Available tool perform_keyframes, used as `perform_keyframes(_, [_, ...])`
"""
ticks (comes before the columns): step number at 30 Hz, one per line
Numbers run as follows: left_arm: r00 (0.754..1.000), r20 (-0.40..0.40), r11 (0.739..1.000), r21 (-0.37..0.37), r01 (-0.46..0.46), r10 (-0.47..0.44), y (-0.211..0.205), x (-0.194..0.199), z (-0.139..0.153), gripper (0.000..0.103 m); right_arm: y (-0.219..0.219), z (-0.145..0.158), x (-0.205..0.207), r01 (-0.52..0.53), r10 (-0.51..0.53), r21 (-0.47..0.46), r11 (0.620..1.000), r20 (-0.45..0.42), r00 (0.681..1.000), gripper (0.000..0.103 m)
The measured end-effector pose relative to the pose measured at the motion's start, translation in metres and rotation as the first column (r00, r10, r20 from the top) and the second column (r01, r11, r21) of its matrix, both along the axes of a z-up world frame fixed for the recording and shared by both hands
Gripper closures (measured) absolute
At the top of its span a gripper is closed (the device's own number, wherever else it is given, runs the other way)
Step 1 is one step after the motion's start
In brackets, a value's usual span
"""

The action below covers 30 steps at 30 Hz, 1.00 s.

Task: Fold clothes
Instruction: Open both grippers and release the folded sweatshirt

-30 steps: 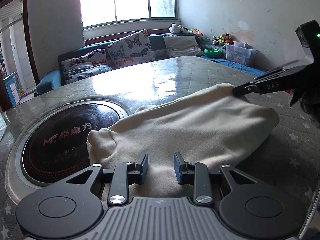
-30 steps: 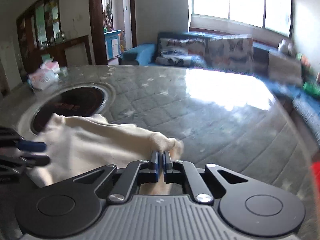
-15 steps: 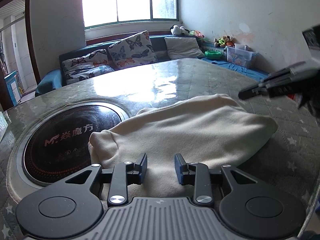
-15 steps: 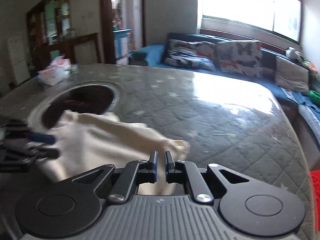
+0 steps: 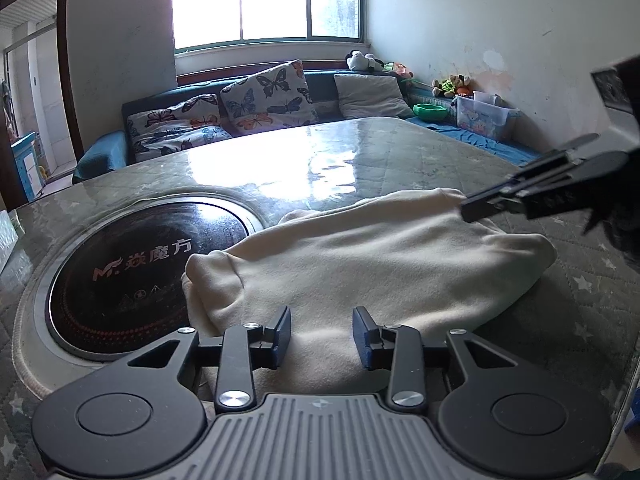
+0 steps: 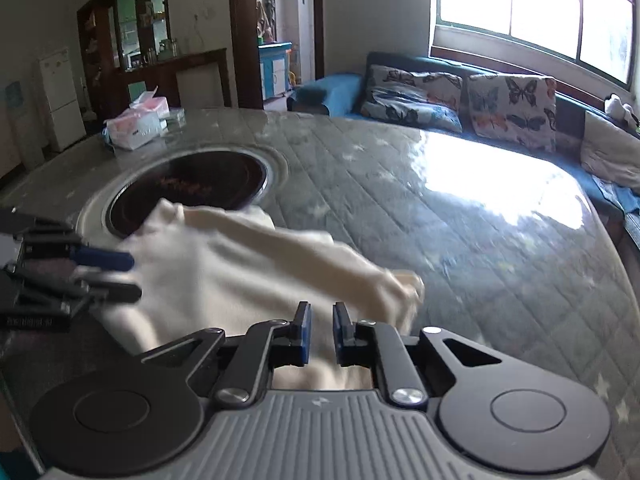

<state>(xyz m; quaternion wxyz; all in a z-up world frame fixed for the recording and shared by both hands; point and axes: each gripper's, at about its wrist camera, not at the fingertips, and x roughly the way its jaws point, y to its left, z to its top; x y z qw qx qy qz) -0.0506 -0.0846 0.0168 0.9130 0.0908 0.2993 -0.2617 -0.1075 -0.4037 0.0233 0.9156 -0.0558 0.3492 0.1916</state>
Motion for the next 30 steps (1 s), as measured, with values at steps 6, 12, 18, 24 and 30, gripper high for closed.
perform_keyframes(6, [1.000,-0.006,1.000,-0.010,0.003,-0.003,0.003,0.000,-0.001,0.064,0.006,-0.013,0.035,0.033,-0.033,-0.004,0.999,-0.022,0.999,0.092])
perform_keyframes(12, [1.000,-0.015,1.000,-0.031,-0.003,0.003,0.005,0.001,0.002,0.063,0.003,-0.013,0.050,0.072,-0.072,0.017,0.997,-0.032,0.997,0.090])
perform_keyframes(18, [0.999,-0.019,0.997,-0.059,-0.040,0.039,0.010,0.003,0.007,0.061,0.029,-0.011,0.062,0.013,-0.013,0.007,1.000,-0.033,0.999,0.082])
perform_keyframes(24, [0.997,-0.027,0.995,-0.060,-0.075,0.073,0.020,0.000,0.008,0.060,0.042,-0.016,0.068,0.003,-0.003,-0.014,1.000,-0.032,0.999,0.078])
perform_keyframes(30, [0.994,-0.028,0.992,-0.067,-0.108,0.106,0.026,-0.004,0.009,0.059,0.053,-0.001,0.034,-0.103,0.103,-0.037,0.994,-0.006,0.995,0.064])
